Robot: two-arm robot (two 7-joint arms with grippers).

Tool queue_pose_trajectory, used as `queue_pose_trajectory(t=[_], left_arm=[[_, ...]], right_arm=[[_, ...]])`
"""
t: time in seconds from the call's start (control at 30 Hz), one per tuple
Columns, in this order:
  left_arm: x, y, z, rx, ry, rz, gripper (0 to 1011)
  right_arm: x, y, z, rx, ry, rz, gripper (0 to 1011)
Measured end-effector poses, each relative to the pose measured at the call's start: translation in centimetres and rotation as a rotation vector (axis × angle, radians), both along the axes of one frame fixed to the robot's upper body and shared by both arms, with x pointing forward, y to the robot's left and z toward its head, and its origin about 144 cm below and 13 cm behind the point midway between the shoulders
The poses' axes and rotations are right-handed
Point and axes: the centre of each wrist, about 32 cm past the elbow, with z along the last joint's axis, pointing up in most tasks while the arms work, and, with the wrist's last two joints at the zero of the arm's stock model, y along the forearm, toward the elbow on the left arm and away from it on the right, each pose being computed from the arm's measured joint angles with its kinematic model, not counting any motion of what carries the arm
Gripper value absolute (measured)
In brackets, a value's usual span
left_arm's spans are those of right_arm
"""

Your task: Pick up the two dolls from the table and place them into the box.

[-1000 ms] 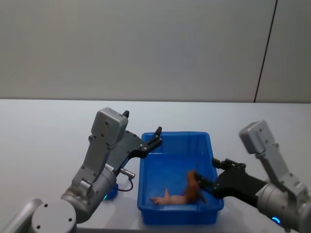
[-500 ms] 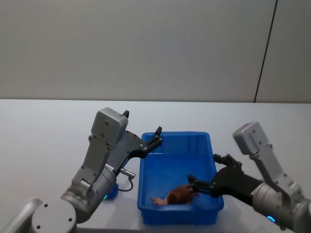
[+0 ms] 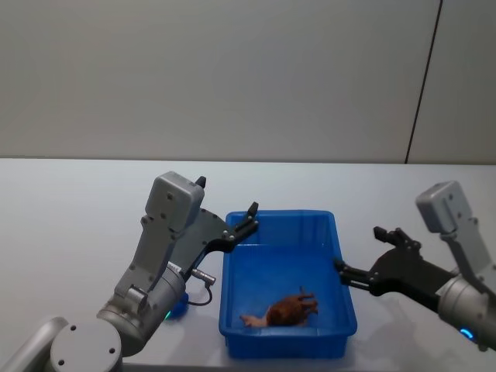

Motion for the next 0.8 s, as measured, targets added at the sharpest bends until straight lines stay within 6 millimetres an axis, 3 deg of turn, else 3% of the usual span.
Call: queue_pose_trajectory(t=[0.5, 0.8], left_arm=[[-0.3, 0.1, 0.0, 0.008, 0.013, 0.004, 1002], [-2.0, 0.5, 0.1, 0.016, 0.057, 0.039, 1002]], right_arm=[[0.6, -2.4, -0.3, -0.006, -0.022, -0.022, 1001], [0.7, -2.9, -0.3, -0.008, -0.027, -0.027, 1001]])
